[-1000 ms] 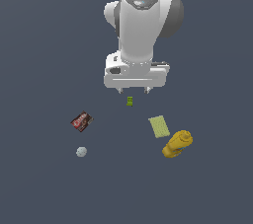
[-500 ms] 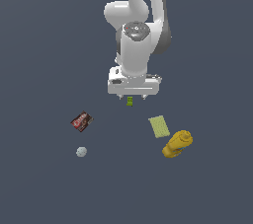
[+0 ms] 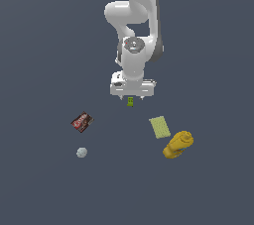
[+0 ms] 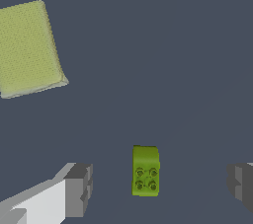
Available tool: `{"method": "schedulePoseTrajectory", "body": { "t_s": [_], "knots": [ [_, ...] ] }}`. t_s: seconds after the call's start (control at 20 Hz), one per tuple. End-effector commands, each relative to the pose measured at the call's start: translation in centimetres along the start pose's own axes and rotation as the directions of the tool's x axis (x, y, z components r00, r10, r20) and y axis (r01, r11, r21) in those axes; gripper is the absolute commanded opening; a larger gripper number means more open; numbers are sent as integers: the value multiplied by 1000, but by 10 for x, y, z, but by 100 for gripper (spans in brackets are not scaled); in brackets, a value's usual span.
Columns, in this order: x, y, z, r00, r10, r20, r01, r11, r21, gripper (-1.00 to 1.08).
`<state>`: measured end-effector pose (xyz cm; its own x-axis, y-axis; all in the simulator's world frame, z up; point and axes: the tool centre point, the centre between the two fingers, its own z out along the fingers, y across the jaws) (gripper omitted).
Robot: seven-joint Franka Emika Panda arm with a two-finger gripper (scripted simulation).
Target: Pick up a designated object from a clutter of objects.
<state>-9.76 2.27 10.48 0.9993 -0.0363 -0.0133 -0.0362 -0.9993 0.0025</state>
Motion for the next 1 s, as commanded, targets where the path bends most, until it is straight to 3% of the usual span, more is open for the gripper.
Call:
{"method": "schedulePoseTrajectory", "body": {
  "t_s": [0.0,0.45,0.95],
  "knots": [
    [-13,1,13,1000,7,-4,-7,1000,1,100],
    [-45,3,39,1000,21,-12,-21,1000,2,100],
    [-50,4,44,1000,24,-12,-24,1000,3,100]
  ]
}}
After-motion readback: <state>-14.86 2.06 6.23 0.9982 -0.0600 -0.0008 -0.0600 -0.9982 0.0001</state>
